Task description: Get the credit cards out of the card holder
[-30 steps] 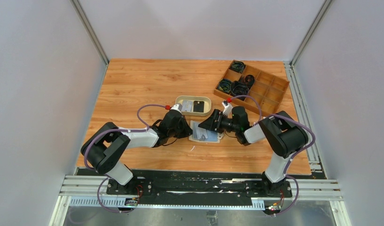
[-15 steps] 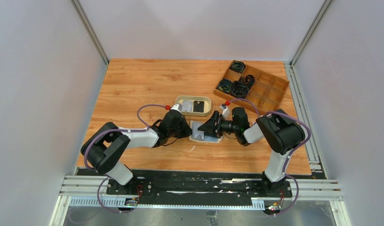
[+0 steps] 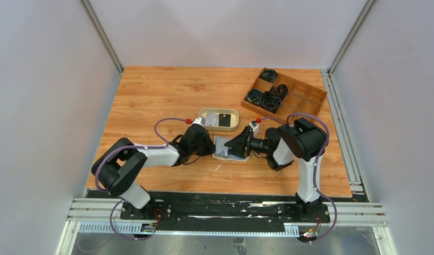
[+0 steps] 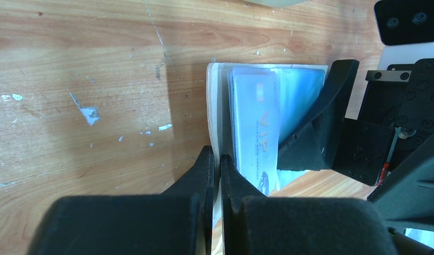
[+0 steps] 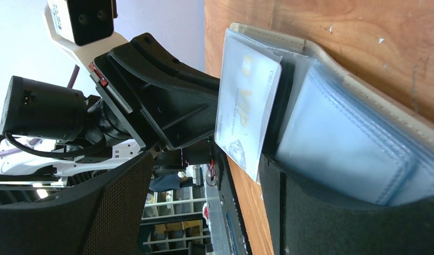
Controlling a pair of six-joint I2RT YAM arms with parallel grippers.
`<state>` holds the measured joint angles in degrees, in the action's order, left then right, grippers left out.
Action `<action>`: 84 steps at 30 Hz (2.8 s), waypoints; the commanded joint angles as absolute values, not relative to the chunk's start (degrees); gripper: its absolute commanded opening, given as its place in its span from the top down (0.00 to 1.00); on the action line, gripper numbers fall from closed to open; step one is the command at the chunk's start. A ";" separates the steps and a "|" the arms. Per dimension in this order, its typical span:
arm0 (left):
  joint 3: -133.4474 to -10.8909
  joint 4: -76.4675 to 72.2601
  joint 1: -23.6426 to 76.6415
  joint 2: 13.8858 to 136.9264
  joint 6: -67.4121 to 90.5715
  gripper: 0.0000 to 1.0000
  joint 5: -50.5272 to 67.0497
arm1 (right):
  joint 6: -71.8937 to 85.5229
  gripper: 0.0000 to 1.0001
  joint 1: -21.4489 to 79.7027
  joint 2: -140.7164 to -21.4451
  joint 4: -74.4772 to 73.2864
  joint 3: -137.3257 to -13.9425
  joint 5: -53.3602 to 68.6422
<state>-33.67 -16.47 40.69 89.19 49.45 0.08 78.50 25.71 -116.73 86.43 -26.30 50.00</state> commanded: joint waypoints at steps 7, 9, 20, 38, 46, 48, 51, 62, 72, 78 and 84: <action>-33.26 -11.25 41.04 91.18 47.02 1.00 -2.18 | 79.44 0.23 26.55 -116.24 90.42 -26.46 49.42; -33.33 -11.27 41.04 91.23 46.89 1.00 -2.20 | 78.52 0.23 26.59 -115.04 90.00 -26.41 49.47; -33.18 -10.99 41.04 91.25 46.76 1.00 -2.39 | 70.39 0.24 26.54 -109.03 80.64 -25.23 48.35; -33.35 -10.99 41.04 91.61 46.85 1.00 -2.20 | 72.32 0.24 30.08 -113.57 82.93 -31.61 47.90; -33.46 -11.00 41.04 91.73 46.85 1.00 -1.98 | 73.29 0.25 30.82 -115.05 86.61 -33.07 48.48; -33.57 -10.99 41.04 91.85 46.84 1.00 -1.81 | 73.92 0.25 31.51 -115.93 86.92 -34.85 48.97; -33.50 -10.95 41.04 91.82 46.85 1.00 -1.76 | 74.38 0.26 32.74 -116.77 86.38 -36.57 49.22; -32.79 -10.90 41.04 90.90 46.85 1.00 -2.24 | 74.32 0.29 32.80 -116.33 85.01 -35.70 50.07; -32.62 -10.60 41.04 90.43 46.85 1.00 -2.50 | 72.06 0.34 28.42 -114.78 83.21 -31.60 51.96; -32.61 -10.14 41.04 90.22 46.76 1.00 -2.72 | 73.61 0.37 26.84 -116.32 86.32 -30.66 52.50; -32.76 -9.68 41.04 89.92 46.59 1.00 -2.90 | 73.72 0.38 24.74 -116.59 87.73 -29.20 53.49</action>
<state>-33.74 -15.75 40.32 89.38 49.01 -2.37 73.21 26.59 -116.42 83.18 -30.63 50.30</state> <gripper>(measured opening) 0.027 0.620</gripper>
